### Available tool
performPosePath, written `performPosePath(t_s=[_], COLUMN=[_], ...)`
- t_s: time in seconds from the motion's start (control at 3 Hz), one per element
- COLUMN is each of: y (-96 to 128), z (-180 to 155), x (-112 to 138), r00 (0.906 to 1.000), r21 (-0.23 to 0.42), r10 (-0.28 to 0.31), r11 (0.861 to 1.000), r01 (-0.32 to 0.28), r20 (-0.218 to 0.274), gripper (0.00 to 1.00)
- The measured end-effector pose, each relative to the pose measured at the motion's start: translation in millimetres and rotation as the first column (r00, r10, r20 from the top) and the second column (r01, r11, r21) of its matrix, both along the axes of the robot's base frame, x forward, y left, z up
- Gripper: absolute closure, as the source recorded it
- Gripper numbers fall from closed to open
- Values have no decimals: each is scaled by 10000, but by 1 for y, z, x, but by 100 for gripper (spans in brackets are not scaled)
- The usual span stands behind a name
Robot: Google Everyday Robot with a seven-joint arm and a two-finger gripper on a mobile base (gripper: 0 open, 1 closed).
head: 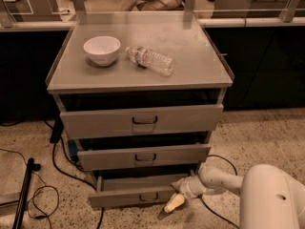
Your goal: Close bottom drawer
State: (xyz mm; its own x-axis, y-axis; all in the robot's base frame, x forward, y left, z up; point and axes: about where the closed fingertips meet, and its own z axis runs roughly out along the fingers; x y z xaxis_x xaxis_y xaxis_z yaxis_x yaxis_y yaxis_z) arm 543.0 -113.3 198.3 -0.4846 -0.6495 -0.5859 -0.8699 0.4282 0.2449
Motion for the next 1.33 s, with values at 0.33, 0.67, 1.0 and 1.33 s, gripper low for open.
performPosePath(t_s=[0.33, 0.67, 1.0, 1.33], y=[0, 0, 0, 0], z=[0, 0, 0, 0], x=[0, 0, 0, 0], r00=[10000, 10000, 10000, 10000], r21=[0, 0, 1, 1], r10=[1, 1, 1, 1], r11=[10000, 10000, 10000, 10000], r01=[-1, -1, -1, -1], r20=[-1, -1, -1, -2], gripper=[26, 49, 72, 70])
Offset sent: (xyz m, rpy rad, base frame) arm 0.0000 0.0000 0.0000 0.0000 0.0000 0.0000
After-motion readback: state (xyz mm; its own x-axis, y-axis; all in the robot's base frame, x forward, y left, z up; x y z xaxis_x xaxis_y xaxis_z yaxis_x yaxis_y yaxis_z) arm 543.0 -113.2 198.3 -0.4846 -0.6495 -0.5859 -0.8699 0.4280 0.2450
